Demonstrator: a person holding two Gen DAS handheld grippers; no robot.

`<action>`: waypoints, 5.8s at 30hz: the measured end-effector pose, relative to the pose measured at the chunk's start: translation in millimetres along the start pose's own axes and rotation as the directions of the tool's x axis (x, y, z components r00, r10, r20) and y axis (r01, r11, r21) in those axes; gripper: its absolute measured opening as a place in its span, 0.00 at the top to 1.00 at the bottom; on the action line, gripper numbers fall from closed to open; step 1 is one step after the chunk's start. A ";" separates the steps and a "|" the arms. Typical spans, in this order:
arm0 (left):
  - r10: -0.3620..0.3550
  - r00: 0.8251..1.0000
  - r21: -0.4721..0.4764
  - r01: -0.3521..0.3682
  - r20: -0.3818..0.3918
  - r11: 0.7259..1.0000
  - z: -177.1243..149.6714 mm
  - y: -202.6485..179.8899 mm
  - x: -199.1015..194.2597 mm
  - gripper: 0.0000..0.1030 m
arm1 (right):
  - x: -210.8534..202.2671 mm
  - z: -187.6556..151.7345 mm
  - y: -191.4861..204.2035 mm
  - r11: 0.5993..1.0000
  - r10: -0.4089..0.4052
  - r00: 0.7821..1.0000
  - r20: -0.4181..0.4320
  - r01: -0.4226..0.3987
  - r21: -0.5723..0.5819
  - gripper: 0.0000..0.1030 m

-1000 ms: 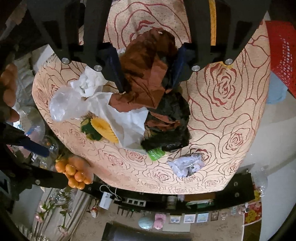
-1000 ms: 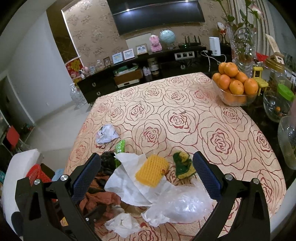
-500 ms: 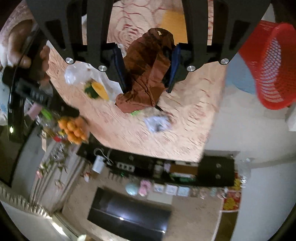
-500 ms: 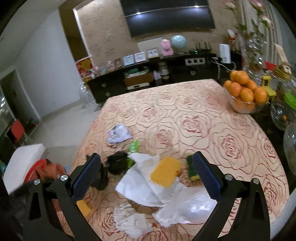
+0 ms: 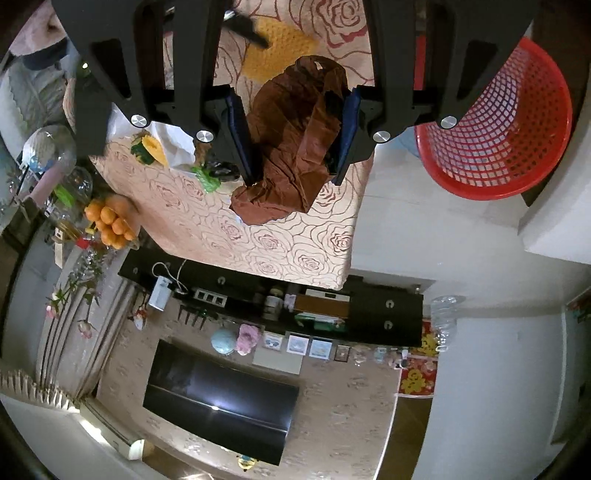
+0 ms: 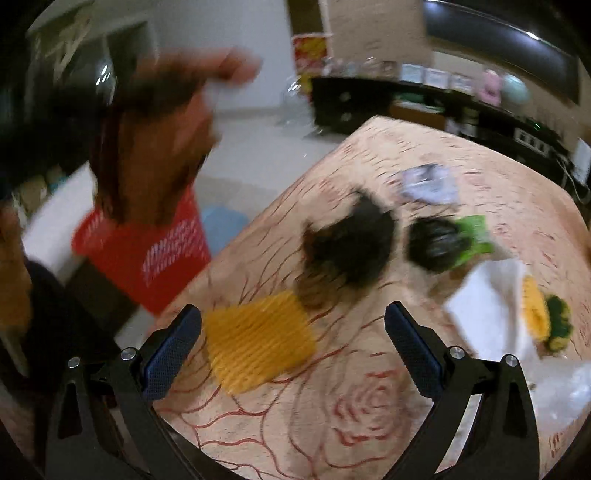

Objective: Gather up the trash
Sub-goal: 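Lift the brown cloth with the left gripper while the right gripper grasps the yellow foam net, then carry both items to the red basket and open both grippers to drop them, then return to the table and grasp the black plastic bag with the left gripper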

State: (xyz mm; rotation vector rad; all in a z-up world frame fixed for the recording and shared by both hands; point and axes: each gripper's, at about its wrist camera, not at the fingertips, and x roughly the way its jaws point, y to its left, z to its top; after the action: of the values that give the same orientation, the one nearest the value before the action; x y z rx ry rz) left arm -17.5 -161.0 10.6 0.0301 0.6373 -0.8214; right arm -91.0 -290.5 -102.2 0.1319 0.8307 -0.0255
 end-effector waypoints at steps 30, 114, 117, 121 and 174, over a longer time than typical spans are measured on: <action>0.081 0.996 -0.044 -0.079 0.028 0.996 -1.0 33.4 -14.3 0.62 | 13.2 3.7 8.8 0.999 -0.002 1.000 0.004 0.002 -0.054 0.83; 0.492 0.859 -0.144 -0.510 -0.143 0.848 -14.7 181.7 -40.4 0.61 | 49.2 149.0 112.0 0.967 0.187 0.981 0.041 -0.177 -0.181 0.58; 0.484 0.859 -0.148 -0.507 -0.168 0.849 -17.6 186.6 -38.2 0.59 | 56.1 147.4 120.2 0.964 0.193 0.981 0.022 -0.185 -0.191 0.55; 0.465 0.865 -0.136 -0.492 -0.188 0.860 -21.6 188.7 -35.2 0.57 | 61.6 143.2 129.3 0.959 0.200 0.980 0.008 -0.194 -0.204 0.45; 0.349 0.936 -0.082 -0.351 -0.033 0.933 -4.7 106.4 -30.1 0.24 | -66.2 66.9 -60.5 0.966 -0.222 0.960 0.170 0.193 0.170 0.23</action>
State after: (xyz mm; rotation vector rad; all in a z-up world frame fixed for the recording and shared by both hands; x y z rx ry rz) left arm 38.3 -65.9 0.3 0.0701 0.6609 -0.4476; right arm -91.0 -360.8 -15.2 0.1822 0.6497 -0.2961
